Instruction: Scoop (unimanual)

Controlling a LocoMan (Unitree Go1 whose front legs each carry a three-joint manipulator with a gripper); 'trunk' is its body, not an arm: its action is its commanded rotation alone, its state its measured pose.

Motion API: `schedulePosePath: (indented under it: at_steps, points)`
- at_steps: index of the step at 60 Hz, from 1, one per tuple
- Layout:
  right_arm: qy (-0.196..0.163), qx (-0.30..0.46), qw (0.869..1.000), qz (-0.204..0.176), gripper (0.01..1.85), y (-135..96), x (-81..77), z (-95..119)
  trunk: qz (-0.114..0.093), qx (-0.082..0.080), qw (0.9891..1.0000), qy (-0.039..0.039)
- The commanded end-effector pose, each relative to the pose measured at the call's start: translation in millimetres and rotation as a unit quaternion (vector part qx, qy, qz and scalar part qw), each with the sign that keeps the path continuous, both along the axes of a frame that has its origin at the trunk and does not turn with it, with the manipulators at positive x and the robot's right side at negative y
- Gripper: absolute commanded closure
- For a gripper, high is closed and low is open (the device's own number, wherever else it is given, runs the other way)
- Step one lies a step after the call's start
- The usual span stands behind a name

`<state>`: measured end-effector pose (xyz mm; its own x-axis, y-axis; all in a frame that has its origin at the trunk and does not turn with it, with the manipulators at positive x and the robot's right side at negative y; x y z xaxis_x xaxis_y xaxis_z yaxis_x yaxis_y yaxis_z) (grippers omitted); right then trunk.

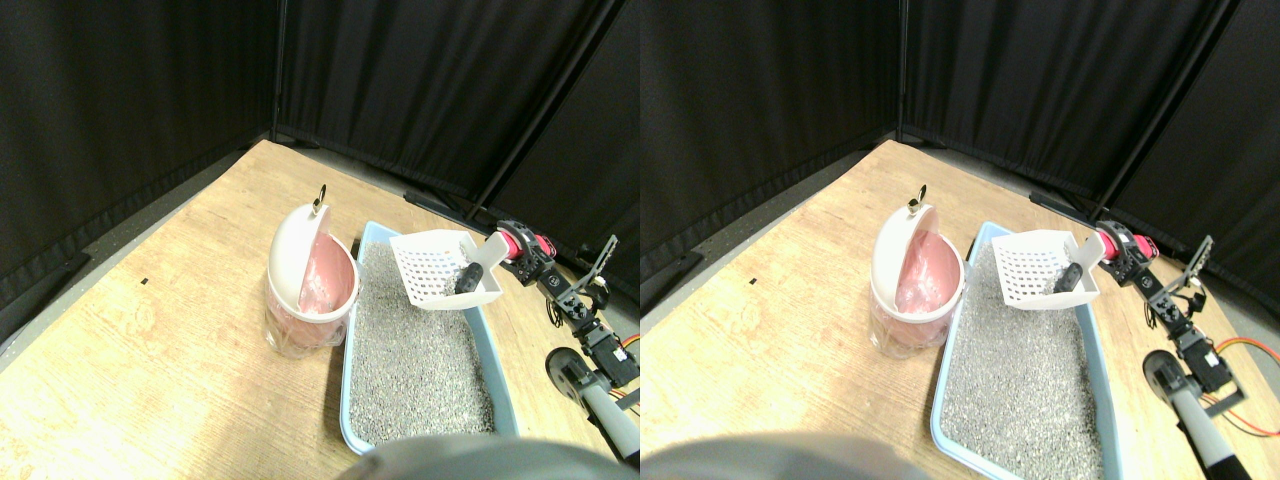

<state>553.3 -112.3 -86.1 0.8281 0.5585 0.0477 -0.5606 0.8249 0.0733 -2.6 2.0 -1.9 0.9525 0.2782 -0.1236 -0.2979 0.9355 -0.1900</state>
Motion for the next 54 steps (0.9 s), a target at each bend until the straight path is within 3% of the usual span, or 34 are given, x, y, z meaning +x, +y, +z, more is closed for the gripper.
schedulePosePath:
  at_steps: [1,33,54]
  points:
    - [-0.014,0.012,1.000,0.013,1.81,2,-2.0,8,0.012,-0.001,0.9999,0.0066]
    - [0.005,-0.026,0.999,0.030,1.81,24,8.1,13,0.032,-0.008,0.9994,-0.0014]
    - [0.016,-0.084,0.995,0.059,1.81,46,15.7,13,0.042,-0.013,0.9990,-0.0012]
